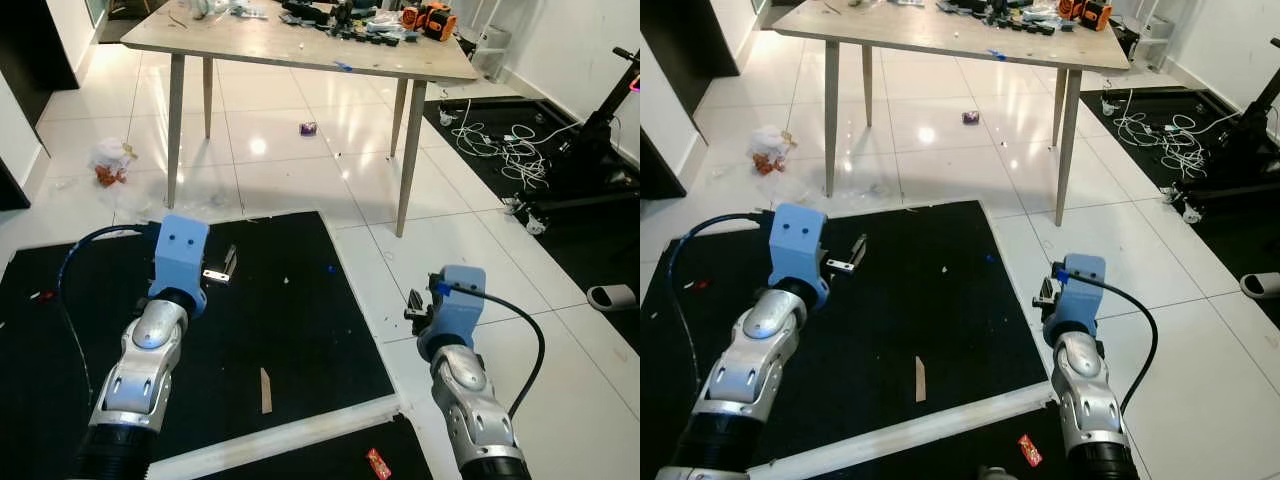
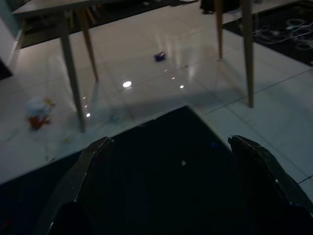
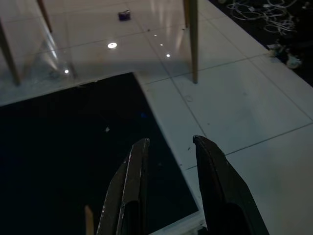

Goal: Picking trash to rubbish bin

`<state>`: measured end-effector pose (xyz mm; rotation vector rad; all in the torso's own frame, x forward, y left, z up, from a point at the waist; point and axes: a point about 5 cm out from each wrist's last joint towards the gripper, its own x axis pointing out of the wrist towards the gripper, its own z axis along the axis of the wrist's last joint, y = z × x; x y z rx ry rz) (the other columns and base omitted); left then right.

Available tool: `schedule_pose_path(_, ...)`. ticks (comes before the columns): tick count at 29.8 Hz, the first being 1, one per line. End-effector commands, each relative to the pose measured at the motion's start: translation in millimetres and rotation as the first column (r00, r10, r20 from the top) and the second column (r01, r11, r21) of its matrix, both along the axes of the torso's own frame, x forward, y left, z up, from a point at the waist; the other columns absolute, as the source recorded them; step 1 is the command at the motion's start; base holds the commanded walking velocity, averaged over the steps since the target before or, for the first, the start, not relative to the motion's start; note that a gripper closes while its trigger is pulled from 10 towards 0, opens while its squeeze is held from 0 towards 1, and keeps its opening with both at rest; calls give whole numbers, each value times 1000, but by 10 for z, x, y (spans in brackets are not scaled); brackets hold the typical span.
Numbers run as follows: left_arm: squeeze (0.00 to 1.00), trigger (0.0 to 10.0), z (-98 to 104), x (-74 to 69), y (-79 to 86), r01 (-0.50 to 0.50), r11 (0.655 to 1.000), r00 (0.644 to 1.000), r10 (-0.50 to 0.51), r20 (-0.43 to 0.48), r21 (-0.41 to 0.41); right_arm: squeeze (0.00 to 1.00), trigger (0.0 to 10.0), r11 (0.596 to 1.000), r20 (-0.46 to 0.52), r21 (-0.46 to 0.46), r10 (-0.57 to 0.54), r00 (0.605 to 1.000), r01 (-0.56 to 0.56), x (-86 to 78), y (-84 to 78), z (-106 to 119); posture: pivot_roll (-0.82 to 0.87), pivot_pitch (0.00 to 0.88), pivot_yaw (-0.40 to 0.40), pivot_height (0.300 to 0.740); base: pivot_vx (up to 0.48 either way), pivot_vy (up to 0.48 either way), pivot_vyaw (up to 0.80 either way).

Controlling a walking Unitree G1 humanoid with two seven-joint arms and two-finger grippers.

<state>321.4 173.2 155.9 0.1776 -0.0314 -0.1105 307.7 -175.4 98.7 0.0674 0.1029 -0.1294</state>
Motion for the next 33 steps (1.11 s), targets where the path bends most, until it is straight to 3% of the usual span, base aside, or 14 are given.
schedule_pose_path(1, 0, 10000, 20, -12, -65, 27, 999, 1000, -27, 13, -19, 0, 10000, 1000, -6, -2, -10, 1000, 10, -24, -38, -19, -23, 153, -16, 740, 431, 0, 0)
schedule_pose_path(33, 0, 10000, 42, -9, -102, 77, 997, 997, -77, 15, 2, 0, 10000, 1000, -10, -22, -2, 1000, 1, -65, -31, -47, -28, 140, 6, 740, 448, 0, 0)
